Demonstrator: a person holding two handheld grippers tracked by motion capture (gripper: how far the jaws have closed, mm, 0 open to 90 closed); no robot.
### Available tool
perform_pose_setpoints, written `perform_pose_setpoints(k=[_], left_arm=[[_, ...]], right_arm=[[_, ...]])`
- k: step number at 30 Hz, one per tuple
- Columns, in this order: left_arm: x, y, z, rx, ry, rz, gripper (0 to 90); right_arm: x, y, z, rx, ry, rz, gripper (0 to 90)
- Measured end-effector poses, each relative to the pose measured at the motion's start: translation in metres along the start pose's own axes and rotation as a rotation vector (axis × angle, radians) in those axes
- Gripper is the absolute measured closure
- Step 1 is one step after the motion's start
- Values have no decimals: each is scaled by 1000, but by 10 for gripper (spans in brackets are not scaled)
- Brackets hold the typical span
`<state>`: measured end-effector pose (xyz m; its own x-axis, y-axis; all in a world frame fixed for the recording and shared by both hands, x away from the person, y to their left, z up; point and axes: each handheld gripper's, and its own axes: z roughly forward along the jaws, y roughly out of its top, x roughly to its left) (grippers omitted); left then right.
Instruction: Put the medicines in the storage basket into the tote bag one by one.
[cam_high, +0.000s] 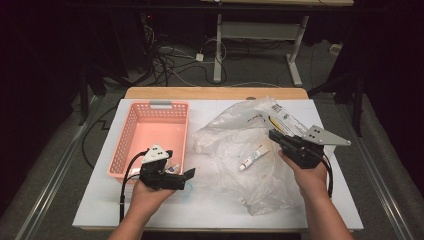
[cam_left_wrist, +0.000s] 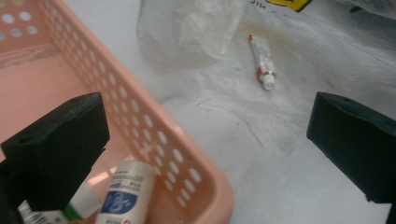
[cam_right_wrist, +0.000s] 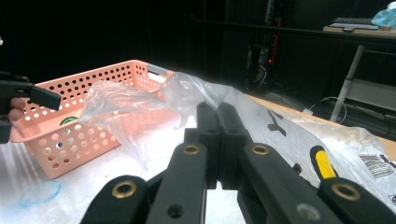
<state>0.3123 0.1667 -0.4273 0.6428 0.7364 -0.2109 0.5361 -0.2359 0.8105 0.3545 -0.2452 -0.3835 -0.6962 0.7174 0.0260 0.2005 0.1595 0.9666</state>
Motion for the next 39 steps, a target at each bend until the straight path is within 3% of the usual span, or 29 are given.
perform_pose_setpoints(k=[2, 20, 24, 35, 39], left_arm=[[4, -1, -3, 4, 33, 1, 0], [53, -16, -39, -2, 164, -111, 0], [57, -17, -39, 8, 165, -124, 0], [54, -12, -36, 28, 159, -106, 0], [54, -5, -31, 52, 151, -128, 0]], right_arm=[[0, 0, 0, -1, 0, -1, 900], [0, 0, -1, -2, 1, 2, 900], [-1, 0, -1, -6, 1, -11, 900], [0, 0, -2, -1, -5, -1, 900], [-1, 0, -1, 0, -6, -4, 900]])
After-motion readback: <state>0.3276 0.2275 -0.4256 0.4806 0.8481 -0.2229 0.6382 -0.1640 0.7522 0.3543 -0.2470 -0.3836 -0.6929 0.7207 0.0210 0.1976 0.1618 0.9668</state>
